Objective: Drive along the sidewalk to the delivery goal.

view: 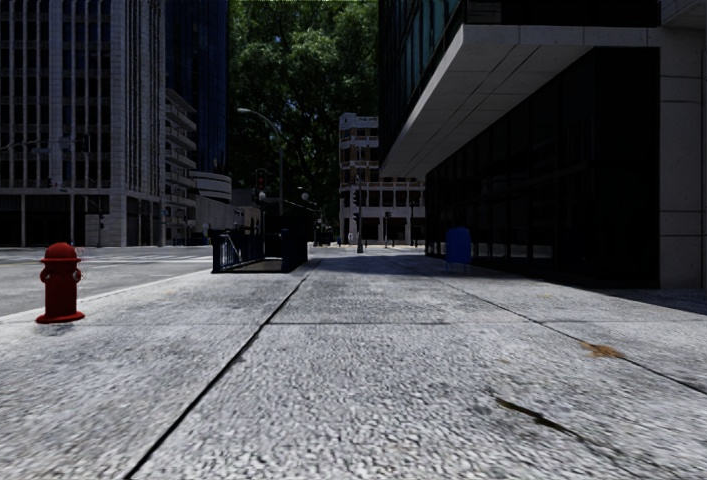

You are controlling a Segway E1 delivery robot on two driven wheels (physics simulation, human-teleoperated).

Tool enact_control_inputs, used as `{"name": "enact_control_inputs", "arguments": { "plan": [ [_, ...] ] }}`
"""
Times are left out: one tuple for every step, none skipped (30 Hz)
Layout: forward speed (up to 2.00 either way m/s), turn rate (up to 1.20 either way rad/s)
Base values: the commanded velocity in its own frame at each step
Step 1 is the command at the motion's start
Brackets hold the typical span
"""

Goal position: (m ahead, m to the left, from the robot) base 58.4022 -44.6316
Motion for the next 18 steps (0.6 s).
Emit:
{"name": "enact_control_inputs", "arguments": {
  "plan": [
    [2.00, 0.00],
    [2.00, 0.00],
    [2.00, 0.00],
    [2.00, 0.00],
    [2.00, 0.00],
    [2.00, 0.00],
    [2.00, 0.00],
    [2.00, 0.00],
    [2.00, 0.00],
    [2.00, 0.00],
    [2.00, 0.00],
    [2.00, 0.00],
    [2.00, 0.00],
    [2.00, 0.00],
    [2.00, 0.00],
    [2.00, 0.00],
    [2.00, 0.00],
    [2.00, 0.00]
  ]
}}
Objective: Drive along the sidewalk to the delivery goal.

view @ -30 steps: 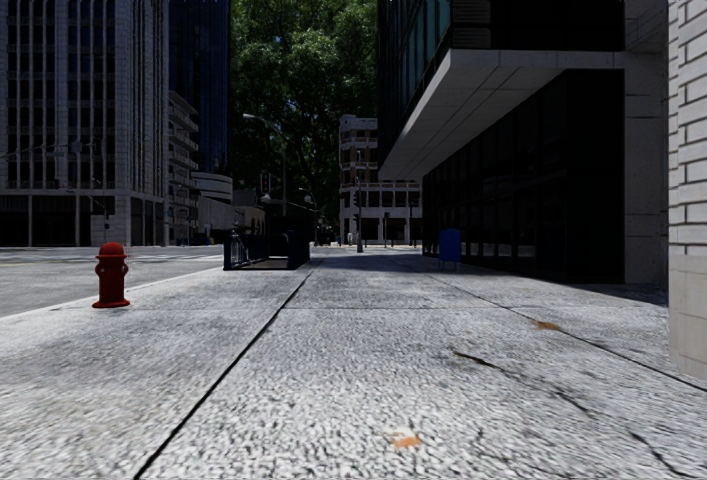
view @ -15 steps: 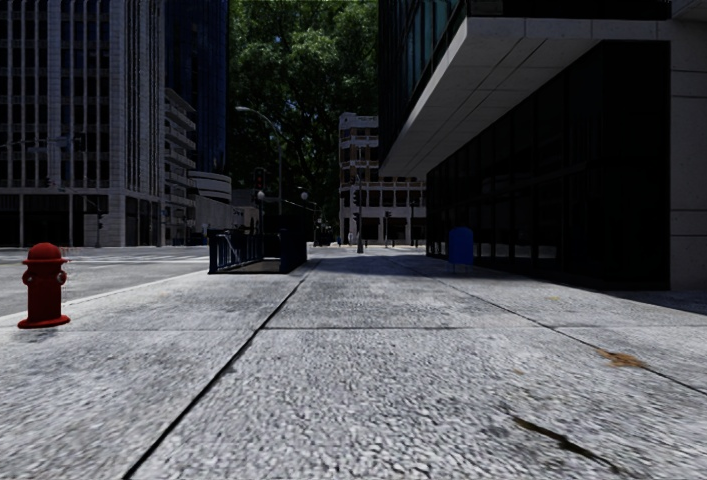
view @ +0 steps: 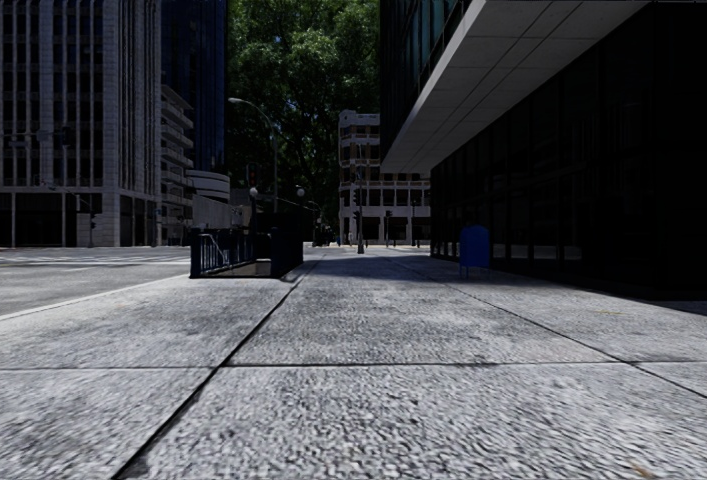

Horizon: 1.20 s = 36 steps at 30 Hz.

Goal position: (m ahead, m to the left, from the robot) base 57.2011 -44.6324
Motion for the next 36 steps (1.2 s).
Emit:
{"name": "enact_control_inputs", "arguments": {
  "plan": [
    [2.00, 0.00],
    [2.00, 0.00],
    [2.00, 0.00],
    [2.00, 0.00],
    [2.00, 0.00],
    [2.00, 0.00],
    [2.00, 0.00],
    [2.00, 0.00],
    [2.00, 0.00],
    [2.00, 0.00],
    [2.00, 0.00],
    [2.00, 0.00],
    [2.00, 0.00],
    [2.00, 0.00],
    [2.00, 0.00],
    [2.00, 0.00],
    [2.00, 0.00],
    [2.00, 0.00],
    [2.00, 0.00],
    [2.00, 0.00],
    [2.00, 0.00],
    [2.00, 0.00],
    [2.00, 0.00],
    [2.00, 0.00],
    [2.00, 0.00],
    [2.00, 0.00],
    [2.00, 0.00],
    [2.00, 0.00],
    [2.00, 0.00],
    [2.00, 0.00],
    [2.00, 0.00],
    [2.00, 0.00],
    [2.00, 0.00],
    [2.00, 0.00],
    [2.00, 0.00],
    [2.00, 0.00]
  ]
}}
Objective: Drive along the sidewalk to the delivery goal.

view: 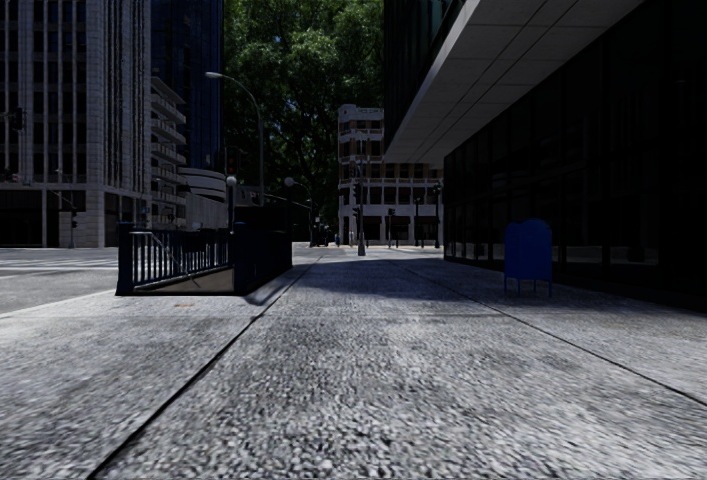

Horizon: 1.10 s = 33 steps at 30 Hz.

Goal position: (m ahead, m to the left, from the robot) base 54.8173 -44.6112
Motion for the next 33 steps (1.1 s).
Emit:
{"name": "enact_control_inputs", "arguments": {
  "plan": [
    [2.00, 0.00],
    [2.00, 0.00],
    [2.00, 0.00],
    [2.00, 0.00],
    [2.00, 0.00],
    [2.00, 0.00],
    [2.00, 0.00],
    [2.00, 0.00],
    [2.00, -0.02],
    [2.00, -0.02],
    [2.00, -0.18],
    [2.00, -0.34],
    [2.00, -0.41],
    [2.00, -0.41],
    [2.00, -0.43],
    [2.00, -0.43],
    [2.00, -0.43],
    [2.00, -0.43],
    [2.00, -0.43],
    [2.00, -0.43],
    [2.00, -0.40],
    [2.00, -0.40],
    [2.00, -0.35],
    [2.00, -0.21],
    [2.00, -0.12],
    [2.00, -0.12],
    [2.00, -0.10],
    [2.00, -0.06],
    [2.00, 0.00],
    [2.00, 0.00],
    [2.00, 0.00],
    [2.00, 0.00],
    [2.00, 0.00]
  ]
}}
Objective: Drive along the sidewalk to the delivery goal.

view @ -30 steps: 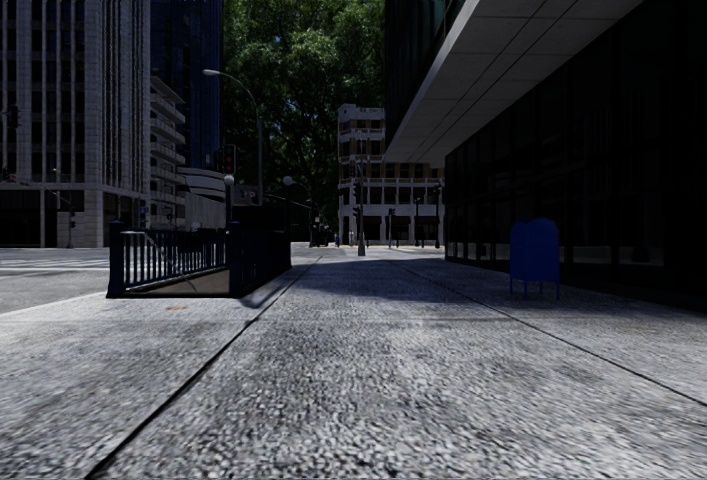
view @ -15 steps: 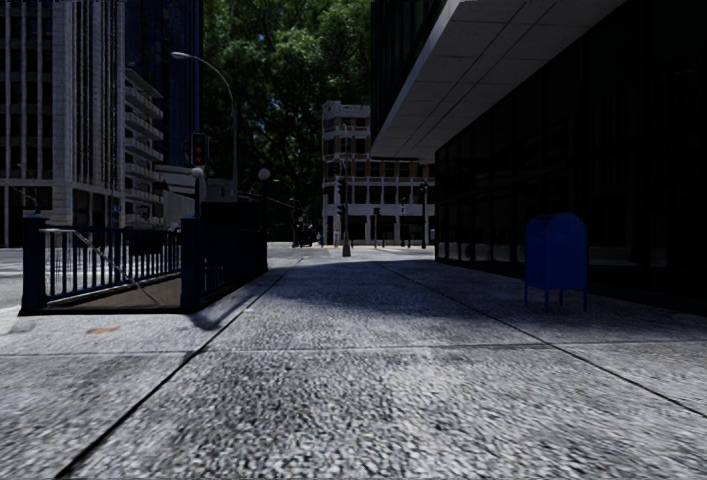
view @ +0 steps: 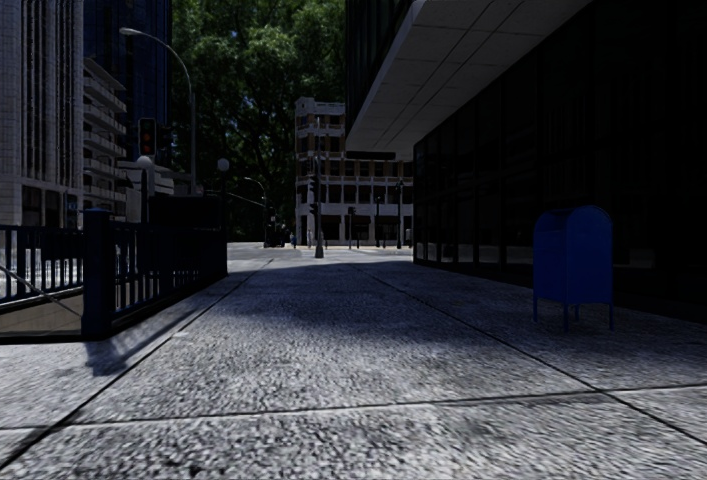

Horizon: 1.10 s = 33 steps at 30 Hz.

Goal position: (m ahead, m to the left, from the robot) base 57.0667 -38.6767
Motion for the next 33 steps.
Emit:
{"name": "enact_control_inputs", "arguments": {
  "plan": [
    [2.00, 0.00],
    [2.00, 0.00],
    [2.00, 0.00],
    [2.00, 0.00],
    [2.00, 0.00],
    [2.00, 0.00],
    [2.00, 0.00],
    [2.00, 0.00],
    [2.00, 0.00],
    [2.00, 0.00],
    [2.00, 0.00],
    [2.00, 0.00],
    [2.00, 0.00],
    [2.00, 0.00],
    [2.00, 0.00],
    [2.00, 0.00],
    [2.00, 0.00],
    [2.00, 0.00],
    [2.00, 0.00],
    [2.00, 0.00],
    [2.00, 0.00],
    [2.00, 0.00],
    [2.00, 0.00],
    [2.00, 0.00],
    [2.00, 0.00],
    [2.00, 0.00],
    [2.00, 0.00],
    [2.00, 0.00],
    [2.00, 0.00],
    [2.00, 0.00],
    [2.00, 0.00],
    [2.00, 0.00],
    [2.00, 0.00]
  ]
}}
